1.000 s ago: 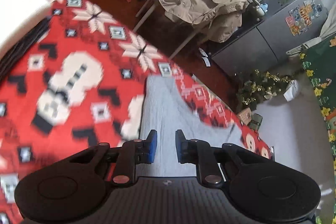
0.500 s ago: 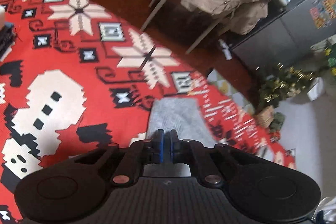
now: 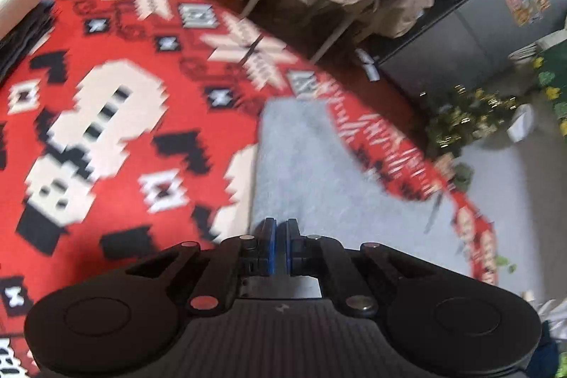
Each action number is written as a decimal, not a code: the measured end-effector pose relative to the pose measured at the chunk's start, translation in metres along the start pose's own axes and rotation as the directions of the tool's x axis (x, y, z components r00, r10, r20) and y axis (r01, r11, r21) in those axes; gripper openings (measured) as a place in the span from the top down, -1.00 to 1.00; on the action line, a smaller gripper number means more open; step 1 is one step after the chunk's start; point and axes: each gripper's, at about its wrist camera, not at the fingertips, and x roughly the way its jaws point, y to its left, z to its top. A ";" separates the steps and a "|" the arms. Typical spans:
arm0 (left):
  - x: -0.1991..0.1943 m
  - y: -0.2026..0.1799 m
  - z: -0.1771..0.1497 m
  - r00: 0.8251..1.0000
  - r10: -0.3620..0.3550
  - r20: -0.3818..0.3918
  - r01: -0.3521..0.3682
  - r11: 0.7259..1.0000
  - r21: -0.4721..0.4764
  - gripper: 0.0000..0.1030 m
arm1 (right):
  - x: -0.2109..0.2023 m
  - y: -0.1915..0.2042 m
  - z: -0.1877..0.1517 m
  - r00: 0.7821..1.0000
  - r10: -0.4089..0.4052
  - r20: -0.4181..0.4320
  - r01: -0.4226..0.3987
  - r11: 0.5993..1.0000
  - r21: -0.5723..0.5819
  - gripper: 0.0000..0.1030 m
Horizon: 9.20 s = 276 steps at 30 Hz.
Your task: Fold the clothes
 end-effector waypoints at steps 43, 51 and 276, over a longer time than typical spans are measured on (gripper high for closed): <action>-0.085 0.009 -0.092 0.997 -0.037 0.074 0.037 0.999 0.004 0.83 | -0.005 0.003 -0.005 0.999 0.049 0.019 -0.048 0.998 -0.049 0.66; -0.110 -0.037 -0.085 0.943 -0.080 0.323 0.046 0.993 0.110 -0.20 | -0.030 -0.011 0.007 0.985 0.038 0.170 -0.035 0.999 -0.022 -0.28; -0.029 -0.067 -0.105 0.992 -0.125 -0.011 0.122 0.944 0.305 0.98 | -0.001 -0.031 0.035 0.994 0.109 0.031 -0.113 0.962 0.250 0.97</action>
